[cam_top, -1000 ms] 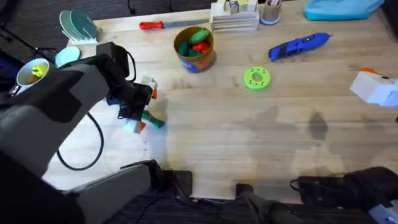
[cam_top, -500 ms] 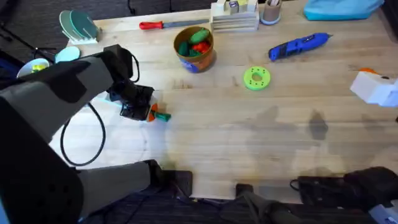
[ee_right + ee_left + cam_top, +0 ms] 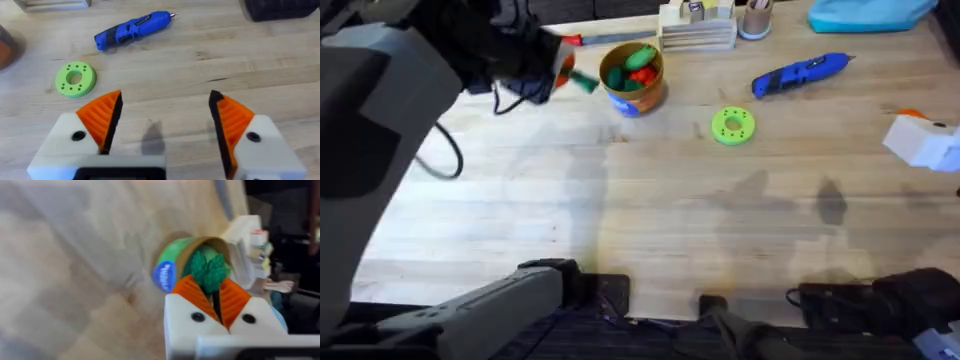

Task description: Pick up the gripper from the table and insert it into the empty holder that is missing its gripper. Then pick up a screw, insert it into the mounting hole, and use the screwdriver to tighten it. Finally, clean up the table by picking up the vegetable and placing it into the bucket.

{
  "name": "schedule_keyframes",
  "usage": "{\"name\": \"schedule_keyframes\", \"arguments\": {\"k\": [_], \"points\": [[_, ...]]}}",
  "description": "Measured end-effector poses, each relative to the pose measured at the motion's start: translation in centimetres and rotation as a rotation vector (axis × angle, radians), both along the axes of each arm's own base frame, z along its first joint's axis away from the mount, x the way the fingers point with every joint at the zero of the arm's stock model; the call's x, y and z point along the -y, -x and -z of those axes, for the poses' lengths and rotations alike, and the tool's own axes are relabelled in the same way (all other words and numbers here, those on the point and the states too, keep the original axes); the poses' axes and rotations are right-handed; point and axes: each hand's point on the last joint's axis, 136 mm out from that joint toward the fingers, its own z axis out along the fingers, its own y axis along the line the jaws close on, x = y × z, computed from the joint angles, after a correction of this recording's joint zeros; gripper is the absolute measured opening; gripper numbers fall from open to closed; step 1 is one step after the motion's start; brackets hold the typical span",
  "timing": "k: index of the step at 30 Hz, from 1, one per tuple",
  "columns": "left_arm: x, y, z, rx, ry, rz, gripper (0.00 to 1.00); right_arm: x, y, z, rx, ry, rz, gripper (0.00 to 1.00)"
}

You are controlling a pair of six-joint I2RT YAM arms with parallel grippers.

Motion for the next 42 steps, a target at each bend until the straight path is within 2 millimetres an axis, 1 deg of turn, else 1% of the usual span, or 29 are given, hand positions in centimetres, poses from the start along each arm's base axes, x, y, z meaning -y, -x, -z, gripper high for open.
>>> {"name": "schedule_keyframes", "arguments": {"k": [1, 3, 5, 7, 9, 11, 15, 17, 18, 20, 21, 22, 23, 24, 25, 26, 29, 32, 34, 36, 38, 40, 42], "points": [[1.1, -1.2, -1.2, 0.065, -0.010, 0.040, 0.011, 0.0, 0.0, 0.0, 0.000, 0.000, 0.000, 0.991], [2.9, -2.5, -2.5, 0.144, -0.018, 0.096, 0.010, 0.0, 0.0, 0.0, 0.000, 0.000, 0.000, 0.992], [4.6, -3.6, -3.4, 0.203, -0.020, 0.141, 0.010, 0.0, 0.0, 0.0, 0.000, 0.000, 0.000, 0.992], [5.9, -4.3, -3.6, 0.233, -0.019, 0.174, 0.010, 0.0, 0.0, 0.0, 0.000, 0.000, 0.000, 0.991], [6.8, -4.7, -3.0, 0.224, -0.020, 0.198, 0.010, 0.0, 0.0, 0.0, 0.000, 0.000, 0.000, 0.991], [7.3, -4.9, -1.6, 0.190, -0.023, 0.213, 0.010, 0.0, 0.0, 0.0, 0.000, 0.000, 0.000, 0.991], [7.6, -5.7, 1.4, 0.117, -0.028, 0.218, 0.010, 0.0, 0.0, 0.0, 0.000, 0.000, 0.000, 0.992], [7.6, -6.2, 2.4, 0.104, -0.030, 0.219, 0.012, 0.0, 0.0, 0.0, 0.000, 0.000, 0.000, 0.991], [7.7, -6.5, 2.8, 0.099, -0.032, 0.222, 0.040, 0.0, 0.0, 0.0, 0.000, 0.000, 0.000, 0.991], [7.7, -6.8, 3.5, 0.090, -0.035, 0.224, 0.336, 0.0, 0.0, 0.0, 0.000, 0.000, 0.000, 0.992], [7.7, -6.9, 3.8, 0.086, -0.035, 0.225, 0.506, 0.0, 0.0, 0.0, 0.000, 0.000, 0.000, 0.992], [7.7, -7.0, 4.0, 0.081, -0.035, 0.225, 0.645, 0.0, 0.0, 0.0, 0.000, 0.000, 0.000, 0.992], [7.7, -7.0, 4.2, 0.076, -0.035, 0.225, 0.829, 0.0, 0.0, 0.0, 0.000, 0.000, 0.000, 0.991], [7.7, -7.0, 4.3, 0.074, -0.033, 0.223, 0.946, 0.0, 0.0, 0.0, 0.000, 0.000, 0.000, 0.991], [7.7, -7.0, 4.3, 0.075, -0.034, 0.224, 0.979, 0.0, 0.0, 0.0, 0.000, 0.000, 0.000, 0.992], [7.8, -7.1, 4.2, 0.079, -0.034, 0.225, 0.989, 0.0, 0.0, 0.0, 0.000, 0.000, 0.000, 0.992], [7.8, -7.4, 3.8, 0.106, -0.060, 0.257, 0.994, 0.0, 0.0, 0.0, 0.000, 0.000, 0.000, 0.991], [7.9, -6.8, 3.1, 0.119, -0.109, 0.326, 0.995, 0.0, 0.0, 0.0, 0.000, 0.000, 0.000, 0.991], [7.9, -5.8, 1.9, 0.125, -0.144, 0.378, 0.995, 0.0, 0.0, 0.0, 0.000, 0.000, 0.000, 0.991], [7.9, -4.9, 0.0, 0.148, -0.184, 0.431, 0.995, 0.0, 0.0, 0.0, 0.000, 0.000, 0.000, 0.991], [7.9, -3.5, -2.3, 0.177, -0.237, 0.491, 0.995, 0.0, 0.0, 0.0, 0.000, 0.000, 0.000, 0.991], [7.8, -1.8, -4.9, 0.217, -0.301, 0.555, 0.995, 0.0, 0.0, 0.0, 0.000, 0.000, 0.000, 0.991], [7.8, 0.0, -6.9, 0.253, -0.365, 0.620, 0.995, 0.0, 0.0, 0.0, 0.000, 0.000, 0.000, 0.991]]}}
